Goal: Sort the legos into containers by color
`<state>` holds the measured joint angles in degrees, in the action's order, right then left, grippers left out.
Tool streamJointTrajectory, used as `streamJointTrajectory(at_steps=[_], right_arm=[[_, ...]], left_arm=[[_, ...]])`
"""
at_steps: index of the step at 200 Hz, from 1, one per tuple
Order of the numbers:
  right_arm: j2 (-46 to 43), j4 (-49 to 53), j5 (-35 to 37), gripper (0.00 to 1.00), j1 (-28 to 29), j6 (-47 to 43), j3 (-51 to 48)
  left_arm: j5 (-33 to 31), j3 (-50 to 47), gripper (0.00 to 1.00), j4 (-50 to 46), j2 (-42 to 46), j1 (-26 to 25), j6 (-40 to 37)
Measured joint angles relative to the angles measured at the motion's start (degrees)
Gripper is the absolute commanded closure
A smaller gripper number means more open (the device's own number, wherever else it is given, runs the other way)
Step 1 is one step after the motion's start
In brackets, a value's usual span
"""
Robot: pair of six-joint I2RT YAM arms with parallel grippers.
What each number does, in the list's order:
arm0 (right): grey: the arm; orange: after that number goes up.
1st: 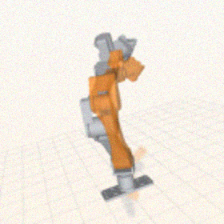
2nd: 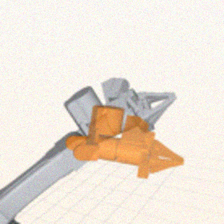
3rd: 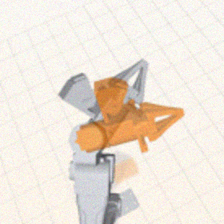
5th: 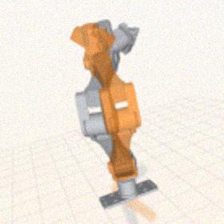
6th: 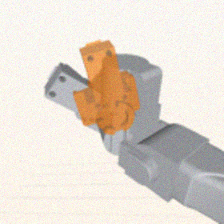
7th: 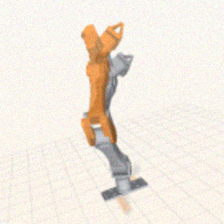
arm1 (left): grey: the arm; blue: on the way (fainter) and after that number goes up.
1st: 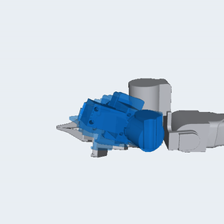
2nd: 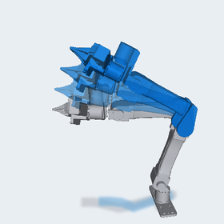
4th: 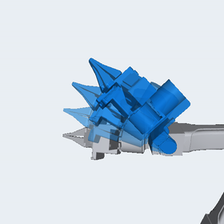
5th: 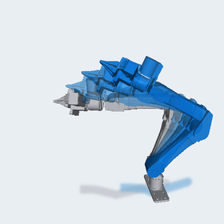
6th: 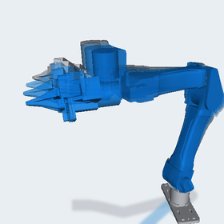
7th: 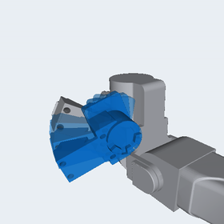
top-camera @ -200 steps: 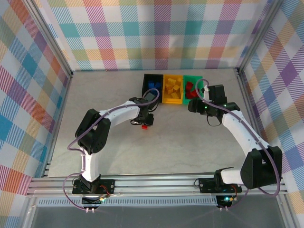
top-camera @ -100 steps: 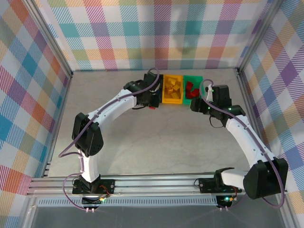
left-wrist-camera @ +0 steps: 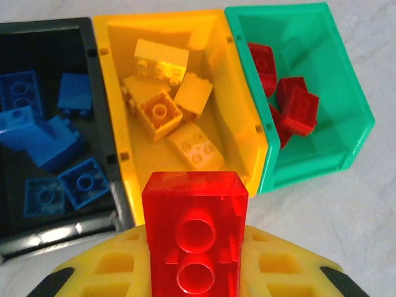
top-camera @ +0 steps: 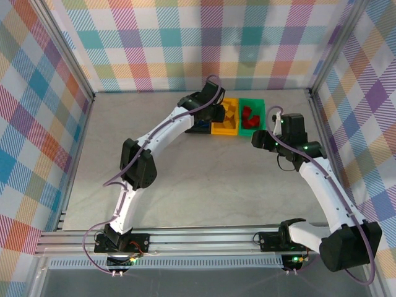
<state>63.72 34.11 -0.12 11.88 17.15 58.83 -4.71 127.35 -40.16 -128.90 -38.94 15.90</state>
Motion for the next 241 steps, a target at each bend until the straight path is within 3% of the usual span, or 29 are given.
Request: streamJointTrajectory(at_steps=[102,169,241], right_arm=[[-4.31,3.1,2.19,0.24,0.0,0.17,0.0],[-8.5,5.62,2.51,0.23,0.0,1.36,0.02],[-10.71,8.39,2.49,0.23,0.0,1.77,0.11]], left_arm=[[1.77,0.98,0.84,27.47,-10.12,-2.38,7.15],[0.61,7.72,0.82,36.33,-19.74,-7.39,7.74],[-4.24,7.98,0.77,43.82,-23.04,-7.54,6.16]])
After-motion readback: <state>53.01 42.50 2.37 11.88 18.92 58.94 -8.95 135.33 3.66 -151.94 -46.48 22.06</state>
